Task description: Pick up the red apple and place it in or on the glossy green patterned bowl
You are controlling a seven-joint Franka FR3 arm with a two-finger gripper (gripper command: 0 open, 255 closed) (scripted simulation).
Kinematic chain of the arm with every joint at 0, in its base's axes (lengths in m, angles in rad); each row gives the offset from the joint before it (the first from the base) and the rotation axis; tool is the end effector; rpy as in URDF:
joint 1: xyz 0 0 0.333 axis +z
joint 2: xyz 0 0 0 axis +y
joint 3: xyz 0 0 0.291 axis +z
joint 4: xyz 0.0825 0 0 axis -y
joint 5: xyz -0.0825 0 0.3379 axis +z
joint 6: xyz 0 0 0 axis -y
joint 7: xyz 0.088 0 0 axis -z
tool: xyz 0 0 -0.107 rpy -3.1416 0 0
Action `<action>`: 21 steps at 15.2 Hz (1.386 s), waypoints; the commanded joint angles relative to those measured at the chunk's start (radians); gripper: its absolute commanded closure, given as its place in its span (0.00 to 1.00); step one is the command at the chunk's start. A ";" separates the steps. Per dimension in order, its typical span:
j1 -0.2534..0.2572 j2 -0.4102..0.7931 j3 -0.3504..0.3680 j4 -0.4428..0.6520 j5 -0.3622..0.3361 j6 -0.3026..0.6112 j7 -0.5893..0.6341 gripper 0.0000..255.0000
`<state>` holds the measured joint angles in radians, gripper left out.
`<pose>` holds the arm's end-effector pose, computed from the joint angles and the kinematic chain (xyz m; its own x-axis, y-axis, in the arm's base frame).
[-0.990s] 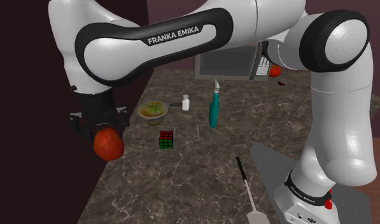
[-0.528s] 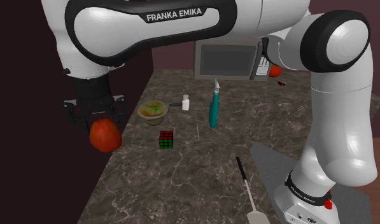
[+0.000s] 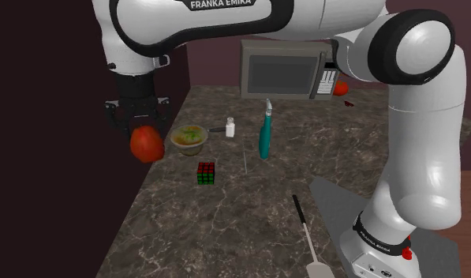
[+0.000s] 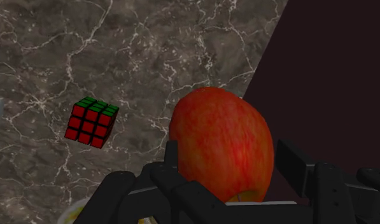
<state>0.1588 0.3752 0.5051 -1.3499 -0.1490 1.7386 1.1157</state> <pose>0.5210 0.3243 0.5195 0.8933 -0.4494 -0.0014 -0.4485 -0.8913 -0.0657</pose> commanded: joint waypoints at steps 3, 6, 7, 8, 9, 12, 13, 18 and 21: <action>-0.065 -0.006 -0.022 0.008 0.015 -0.011 -0.090 1.00; -0.106 0.004 -0.039 0.036 0.020 -0.029 -0.151 1.00; -0.119 0.010 -0.045 0.048 0.021 -0.037 -0.171 1.00; -0.131 0.017 -0.051 0.063 0.021 -0.044 -0.191 1.00; -0.143 0.025 -0.057 0.079 0.021 -0.053 -0.211 1.00; -0.175 0.057 -0.075 0.140 0.018 -0.083 -0.268 1.00; -0.185 0.071 -0.080 0.165 0.016 -0.095 -0.287 1.00; -0.223 0.176 -0.112 0.353 -0.002 -0.181 -0.385 1.00; -0.237 0.156 -0.111 0.279 0.004 -0.127 -0.386 1.00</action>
<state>-0.0718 0.5349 0.3943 -1.0508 -0.1469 1.5949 0.7337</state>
